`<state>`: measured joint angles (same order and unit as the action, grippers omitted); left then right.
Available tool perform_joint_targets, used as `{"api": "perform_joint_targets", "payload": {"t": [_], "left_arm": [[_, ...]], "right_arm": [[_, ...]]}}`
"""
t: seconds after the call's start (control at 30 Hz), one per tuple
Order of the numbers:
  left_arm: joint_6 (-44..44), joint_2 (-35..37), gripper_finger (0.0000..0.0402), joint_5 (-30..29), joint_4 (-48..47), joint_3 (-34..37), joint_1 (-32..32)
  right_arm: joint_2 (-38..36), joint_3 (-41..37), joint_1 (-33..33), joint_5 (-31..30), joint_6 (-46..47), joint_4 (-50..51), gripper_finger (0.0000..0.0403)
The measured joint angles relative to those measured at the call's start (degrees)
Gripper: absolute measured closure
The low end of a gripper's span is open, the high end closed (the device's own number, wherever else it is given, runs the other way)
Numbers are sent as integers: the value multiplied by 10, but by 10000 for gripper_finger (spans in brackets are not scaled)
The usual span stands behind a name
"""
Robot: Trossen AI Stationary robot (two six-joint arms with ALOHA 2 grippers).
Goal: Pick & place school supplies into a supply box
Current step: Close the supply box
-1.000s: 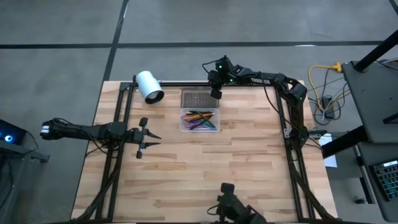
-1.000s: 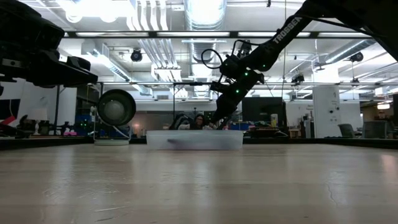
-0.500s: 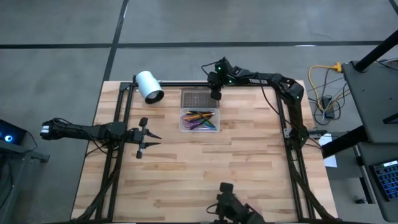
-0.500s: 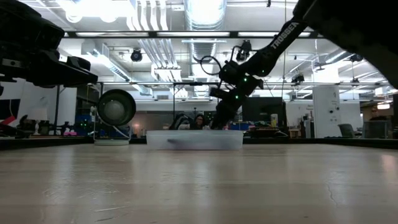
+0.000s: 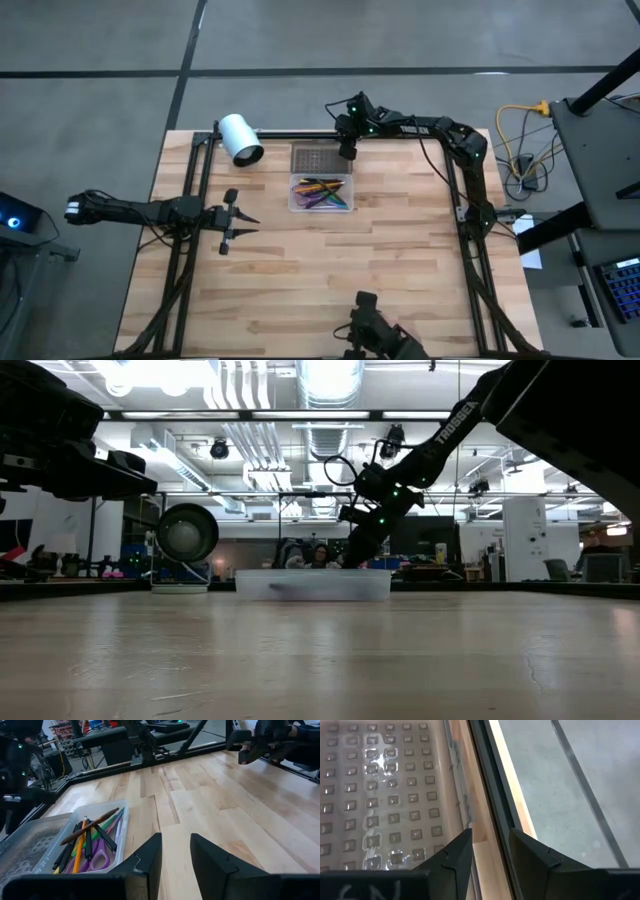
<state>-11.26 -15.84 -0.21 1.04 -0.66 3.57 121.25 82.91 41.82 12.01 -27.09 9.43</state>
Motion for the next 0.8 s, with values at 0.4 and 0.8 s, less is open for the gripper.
{"api": "perform_joint_targets", "payload": {"t": [0.4, 0.8], "left_arm": [[0, 0, 315, 0, 0, 0, 0], [0, 0, 315, 0, 0, 0, 0]], "right_arm": [[0, 0, 0, 0, 5, 26, 289], [0, 0, 2, 0, 9, 48, 290]]}}
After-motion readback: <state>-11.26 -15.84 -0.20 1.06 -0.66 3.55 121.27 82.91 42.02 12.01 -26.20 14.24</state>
